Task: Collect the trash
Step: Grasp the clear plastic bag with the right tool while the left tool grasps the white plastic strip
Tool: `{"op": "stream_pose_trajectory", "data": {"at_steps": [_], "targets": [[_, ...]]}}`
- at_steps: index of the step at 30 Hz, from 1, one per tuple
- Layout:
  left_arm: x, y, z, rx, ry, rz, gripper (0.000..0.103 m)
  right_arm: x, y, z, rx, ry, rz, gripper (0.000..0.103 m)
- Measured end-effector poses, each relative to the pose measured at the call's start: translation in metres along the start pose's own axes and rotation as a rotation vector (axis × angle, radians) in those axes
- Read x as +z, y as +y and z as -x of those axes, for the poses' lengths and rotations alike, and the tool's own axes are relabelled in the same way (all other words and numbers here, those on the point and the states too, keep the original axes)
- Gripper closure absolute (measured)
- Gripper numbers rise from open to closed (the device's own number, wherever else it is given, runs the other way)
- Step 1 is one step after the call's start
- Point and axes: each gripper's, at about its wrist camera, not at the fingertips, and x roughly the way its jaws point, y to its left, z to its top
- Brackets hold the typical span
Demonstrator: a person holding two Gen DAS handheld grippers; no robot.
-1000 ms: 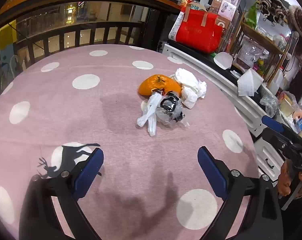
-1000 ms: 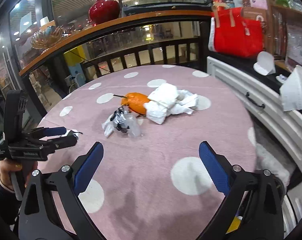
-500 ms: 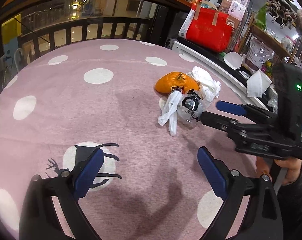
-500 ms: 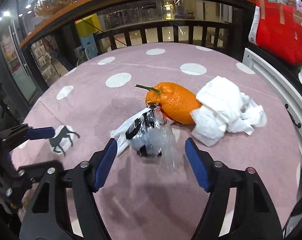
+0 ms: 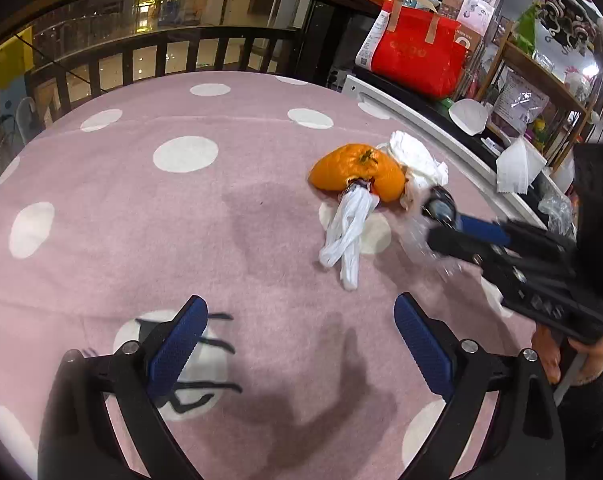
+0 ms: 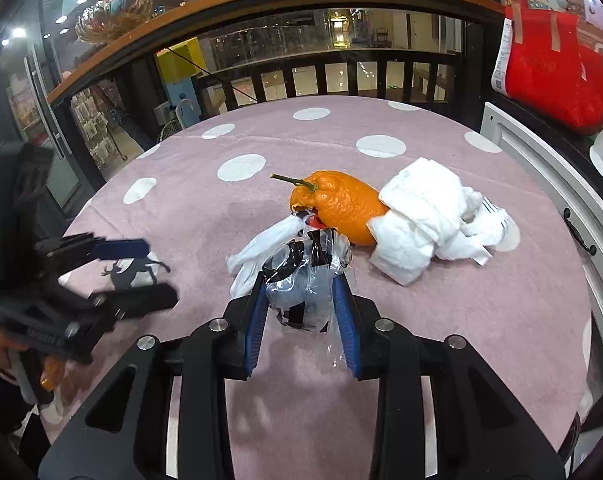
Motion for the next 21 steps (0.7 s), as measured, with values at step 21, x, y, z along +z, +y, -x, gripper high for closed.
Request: {"op": "stream_pose_trajectory", "data": {"at_steps": [21], "targets": [[0.066,-0.053,-0.071,-0.022,0.027,-0.099,0.024,-0.048,-0.038,0.061,-0.026,-0.019,-0.081,0.070]]}}
